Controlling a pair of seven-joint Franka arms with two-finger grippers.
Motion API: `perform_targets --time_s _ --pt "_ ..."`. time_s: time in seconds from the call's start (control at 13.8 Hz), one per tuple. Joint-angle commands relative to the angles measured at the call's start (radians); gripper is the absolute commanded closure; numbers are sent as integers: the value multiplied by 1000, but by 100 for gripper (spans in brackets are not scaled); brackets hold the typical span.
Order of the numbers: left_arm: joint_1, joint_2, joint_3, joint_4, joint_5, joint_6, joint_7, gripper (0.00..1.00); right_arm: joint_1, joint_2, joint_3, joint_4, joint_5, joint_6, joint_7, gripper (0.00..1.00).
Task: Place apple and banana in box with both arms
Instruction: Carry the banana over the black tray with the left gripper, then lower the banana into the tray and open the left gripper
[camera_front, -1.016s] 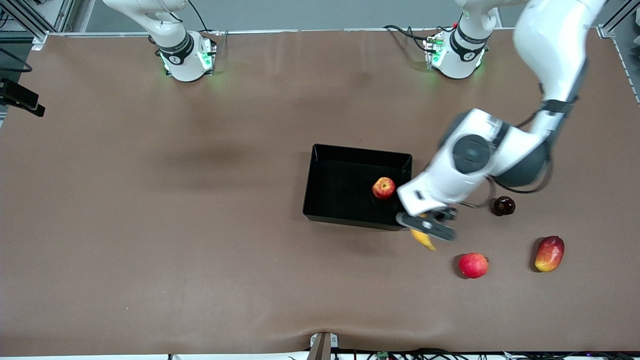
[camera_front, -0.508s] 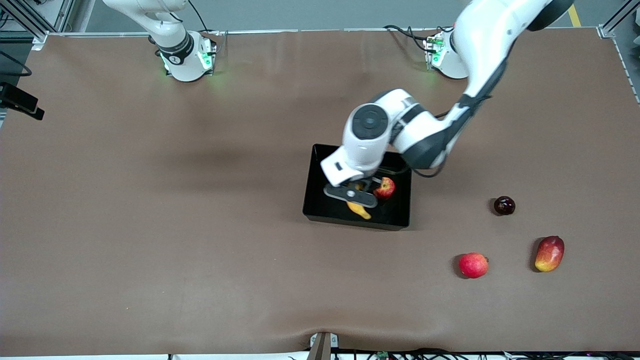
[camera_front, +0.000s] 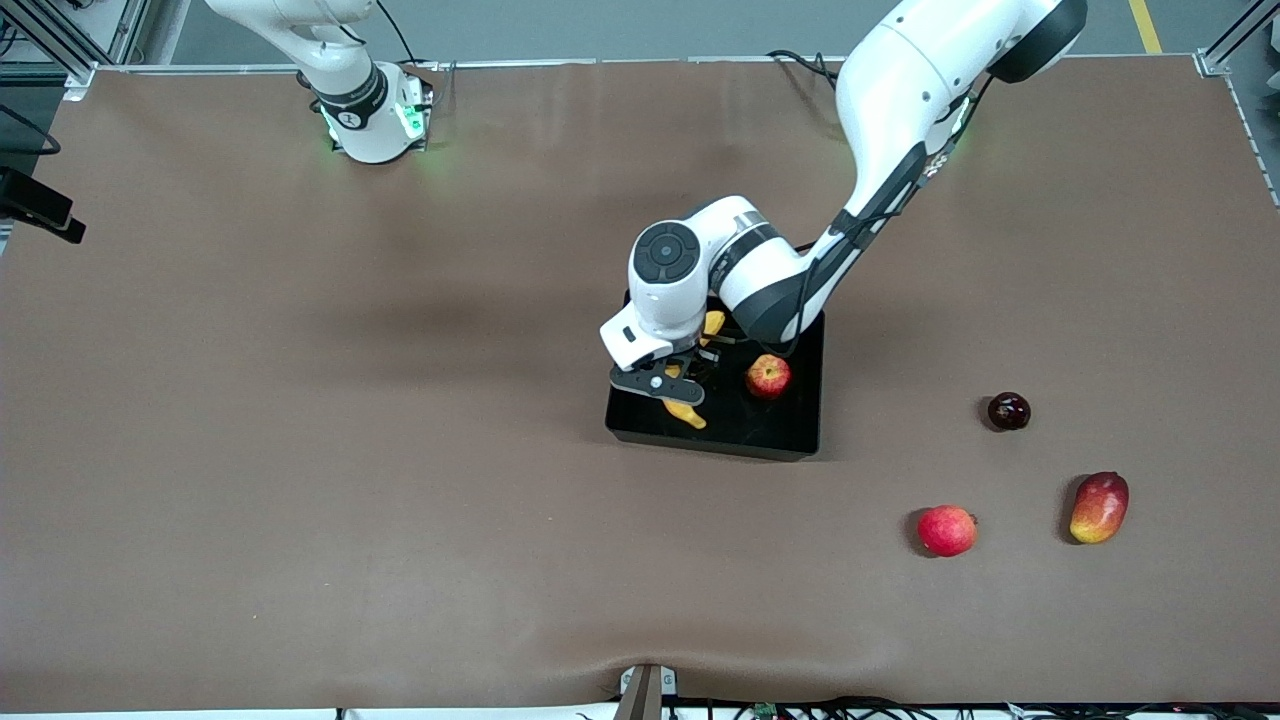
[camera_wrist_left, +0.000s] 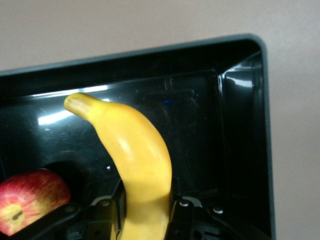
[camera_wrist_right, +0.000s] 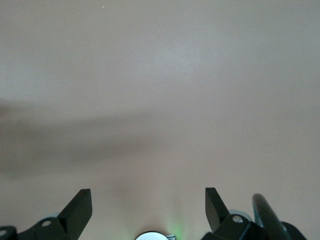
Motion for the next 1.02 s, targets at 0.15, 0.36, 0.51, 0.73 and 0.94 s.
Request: perform_targets --time_s 0.15,0.36,0.51,0.73,0.94 --pt "-25 67 28 29 -5 33 -11 100 -14 -2 5 2 26 3 12 0" --pt "-27 93 37 29 -4 53 -6 100 -30 -2 5 2 52 3 12 0" --pt "-28 104 48 29 -1 53 -3 98 -30 -2 5 4 53 2 12 0" --pt "-27 107 55 28 1 52 -6 32 -27 -2 5 4 53 2 12 0" --pt "-22 70 55 28 6 35 -6 0 -27 -2 5 2 53 2 9 0"
